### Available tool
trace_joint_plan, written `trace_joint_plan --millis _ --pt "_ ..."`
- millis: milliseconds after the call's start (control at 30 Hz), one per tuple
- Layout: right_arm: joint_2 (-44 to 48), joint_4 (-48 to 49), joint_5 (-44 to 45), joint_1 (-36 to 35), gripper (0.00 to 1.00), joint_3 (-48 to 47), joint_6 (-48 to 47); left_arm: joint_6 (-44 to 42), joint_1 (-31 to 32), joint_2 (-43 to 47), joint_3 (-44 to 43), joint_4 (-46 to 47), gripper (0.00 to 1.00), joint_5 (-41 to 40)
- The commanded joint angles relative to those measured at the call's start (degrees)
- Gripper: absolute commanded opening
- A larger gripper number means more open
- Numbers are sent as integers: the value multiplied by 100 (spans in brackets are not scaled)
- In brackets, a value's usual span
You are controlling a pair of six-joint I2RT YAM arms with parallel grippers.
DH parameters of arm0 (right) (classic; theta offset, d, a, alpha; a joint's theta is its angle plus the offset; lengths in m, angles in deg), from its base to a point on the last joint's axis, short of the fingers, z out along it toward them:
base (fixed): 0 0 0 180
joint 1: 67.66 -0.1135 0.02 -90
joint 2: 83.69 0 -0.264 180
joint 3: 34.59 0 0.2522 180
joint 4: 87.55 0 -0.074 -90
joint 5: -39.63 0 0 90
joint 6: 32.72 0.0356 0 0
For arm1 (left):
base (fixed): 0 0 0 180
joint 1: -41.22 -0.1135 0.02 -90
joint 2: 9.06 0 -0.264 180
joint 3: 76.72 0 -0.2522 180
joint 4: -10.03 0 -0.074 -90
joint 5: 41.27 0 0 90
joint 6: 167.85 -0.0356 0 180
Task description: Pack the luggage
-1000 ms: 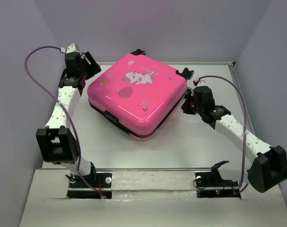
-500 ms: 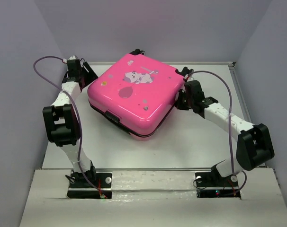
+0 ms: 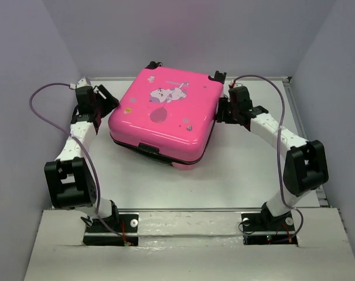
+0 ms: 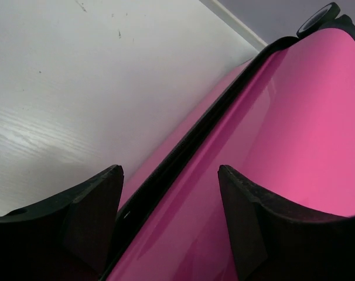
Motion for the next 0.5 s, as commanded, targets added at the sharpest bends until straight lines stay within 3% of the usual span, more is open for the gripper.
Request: trace_joint_plan --millis 0,100,200,300,367,433,467 --pt "732 445 -425 -192 75 -55 263 -250 147 339 -602 -885 84 217" --pt "1197 445 -530 -192 75 411 316 -83 138 568 -1305 -965 97 68" --pt "1637 454 -706 -192 71 807 386 -12 138 779 -1905 -1053 99 -30" --pt "2207 700 -987 -192 67 1475 413 -30 296 1305 -1872 -1018 99 -109" --pt "2542 1111 -1442 -192 61 2090 492 -38 628 1797 -1383 -956 98 118" --pt "3024 1690 -2204 -192 48 2573 588 49 1199 2401 -846 -904 95 312" --pt "3306 1937 -2488 -192 29 2976 685 171 1854 2884 -190 -773 92 261"
